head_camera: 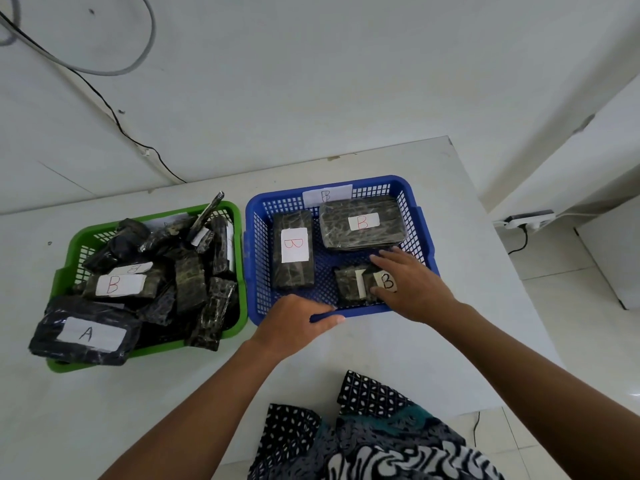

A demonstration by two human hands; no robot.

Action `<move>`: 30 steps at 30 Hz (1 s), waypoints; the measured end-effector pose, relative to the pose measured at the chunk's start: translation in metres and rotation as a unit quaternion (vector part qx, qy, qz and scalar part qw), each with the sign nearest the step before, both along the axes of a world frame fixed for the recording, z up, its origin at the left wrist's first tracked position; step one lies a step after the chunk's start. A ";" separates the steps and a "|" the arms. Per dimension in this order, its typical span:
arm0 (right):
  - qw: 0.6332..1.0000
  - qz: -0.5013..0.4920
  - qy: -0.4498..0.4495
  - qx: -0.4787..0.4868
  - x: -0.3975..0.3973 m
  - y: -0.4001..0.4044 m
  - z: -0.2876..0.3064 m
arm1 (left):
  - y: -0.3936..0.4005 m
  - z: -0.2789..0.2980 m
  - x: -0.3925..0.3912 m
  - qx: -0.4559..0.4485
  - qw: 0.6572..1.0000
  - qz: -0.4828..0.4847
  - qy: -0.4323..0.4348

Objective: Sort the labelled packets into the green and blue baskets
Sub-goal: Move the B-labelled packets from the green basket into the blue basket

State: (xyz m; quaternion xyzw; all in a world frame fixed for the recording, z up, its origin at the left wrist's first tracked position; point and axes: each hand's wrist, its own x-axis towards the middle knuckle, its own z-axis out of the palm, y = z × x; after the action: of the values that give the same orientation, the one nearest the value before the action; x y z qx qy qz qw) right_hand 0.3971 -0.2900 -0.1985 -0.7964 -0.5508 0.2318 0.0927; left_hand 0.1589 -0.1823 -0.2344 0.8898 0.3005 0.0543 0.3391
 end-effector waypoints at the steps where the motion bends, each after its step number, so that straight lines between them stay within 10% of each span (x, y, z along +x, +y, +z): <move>1: 1.000 -0.014 -0.005 -0.002 0.001 -0.002 -0.003 | -0.001 0.000 0.000 -0.002 1.000 0.003 0.001; 11: 0.995 -0.018 -0.069 0.076 -0.006 -0.006 0.001 | 0.001 0.022 -0.007 0.033 0.999 0.038 -0.009; 20: 0.950 0.116 -0.053 0.284 -0.100 0.086 0.031 | 0.071 0.090 -0.110 0.319 0.921 0.225 -0.021; 30: 0.925 0.260 -0.022 0.274 -0.240 0.192 0.051 | 0.100 0.105 -0.239 0.297 0.892 0.331 0.085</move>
State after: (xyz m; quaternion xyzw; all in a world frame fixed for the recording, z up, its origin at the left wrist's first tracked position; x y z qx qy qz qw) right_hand 0.1568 -0.0982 -0.1477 -0.5735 -0.7827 0.0697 0.2315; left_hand -0.0803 -0.0825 -0.1295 0.7991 0.5752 0.1748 -0.0054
